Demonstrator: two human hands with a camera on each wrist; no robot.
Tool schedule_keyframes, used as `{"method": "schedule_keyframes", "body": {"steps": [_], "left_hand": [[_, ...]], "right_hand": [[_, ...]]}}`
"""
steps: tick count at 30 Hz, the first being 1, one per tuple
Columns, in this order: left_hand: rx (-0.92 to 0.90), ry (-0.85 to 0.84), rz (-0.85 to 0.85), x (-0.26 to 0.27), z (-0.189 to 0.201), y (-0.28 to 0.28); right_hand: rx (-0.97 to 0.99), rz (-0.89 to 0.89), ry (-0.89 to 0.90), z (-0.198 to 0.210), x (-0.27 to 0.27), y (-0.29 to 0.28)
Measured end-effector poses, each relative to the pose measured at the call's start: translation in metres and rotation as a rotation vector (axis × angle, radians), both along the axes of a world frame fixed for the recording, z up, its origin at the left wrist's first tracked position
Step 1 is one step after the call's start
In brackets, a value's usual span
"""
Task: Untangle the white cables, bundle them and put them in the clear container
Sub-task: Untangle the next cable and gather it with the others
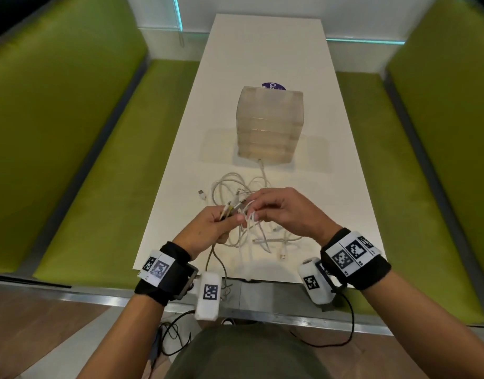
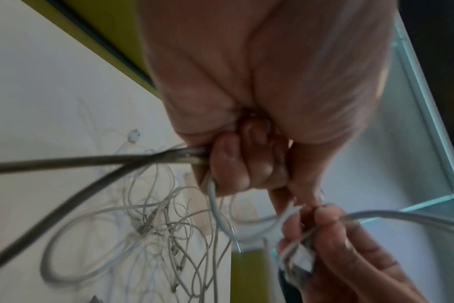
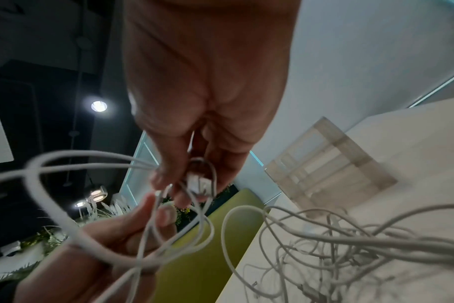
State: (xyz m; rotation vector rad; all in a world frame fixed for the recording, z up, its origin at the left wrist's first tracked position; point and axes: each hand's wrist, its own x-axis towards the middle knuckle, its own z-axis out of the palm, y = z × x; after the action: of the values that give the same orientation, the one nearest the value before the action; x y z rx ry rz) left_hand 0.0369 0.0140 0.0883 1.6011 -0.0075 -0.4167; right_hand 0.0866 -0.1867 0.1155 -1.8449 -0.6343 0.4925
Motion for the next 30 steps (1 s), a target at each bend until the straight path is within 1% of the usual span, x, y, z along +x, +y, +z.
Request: {"method": "schedule_keyframes", "body": {"steps": [2,3,5,9,13,14,18,20,22,24,26,28,30], "left_hand": [[-0.050,0.006,0.151,0.001,-0.002,0.004],[-0.081,0.009,0.231,0.001,-0.003,0.007],[-0.119,0.013,0.321,0.002,-0.005,0.013],[-0.117,-0.035,0.324,0.004,-0.001,0.012],[-0.082,-0.076,0.391,0.006,0.001,0.008],[-0.076,-0.076,0.394,0.005,0.000,0.008],[-0.017,-0.056,0.352,-0.001,-0.002,0.011],[-0.003,-0.063,0.351,-0.002,-0.003,0.014],[-0.009,-0.078,0.405,-0.001,-0.003,0.018],[-0.010,-0.098,0.473,0.000,-0.002,0.021],[-0.028,-0.112,0.487,-0.001,-0.001,0.024],[-0.067,-0.104,0.456,-0.002,0.001,0.025],[-0.110,-0.086,0.428,-0.004,0.004,0.024]], "right_hand": [[0.003,-0.105,0.038,-0.002,-0.001,-0.001],[-0.026,-0.115,0.065,-0.003,-0.002,-0.003],[-0.136,-0.019,0.093,-0.010,-0.006,-0.004],[-0.343,0.268,0.011,-0.032,-0.026,0.006],[-0.630,0.471,-0.237,-0.060,-0.048,0.015],[-0.669,0.500,-0.263,-0.065,-0.054,0.015],[-0.697,0.587,-0.221,-0.072,-0.070,0.009],[-0.714,0.604,-0.232,-0.071,-0.073,0.008],[-0.795,0.621,-0.245,-0.074,-0.078,0.007],[-0.865,0.658,-0.213,-0.081,-0.084,0.004],[-0.881,0.685,-0.157,-0.085,-0.088,0.001],[-0.862,0.633,-0.127,-0.081,-0.084,0.002],[-0.800,0.493,-0.150,-0.069,-0.075,0.003]]}}
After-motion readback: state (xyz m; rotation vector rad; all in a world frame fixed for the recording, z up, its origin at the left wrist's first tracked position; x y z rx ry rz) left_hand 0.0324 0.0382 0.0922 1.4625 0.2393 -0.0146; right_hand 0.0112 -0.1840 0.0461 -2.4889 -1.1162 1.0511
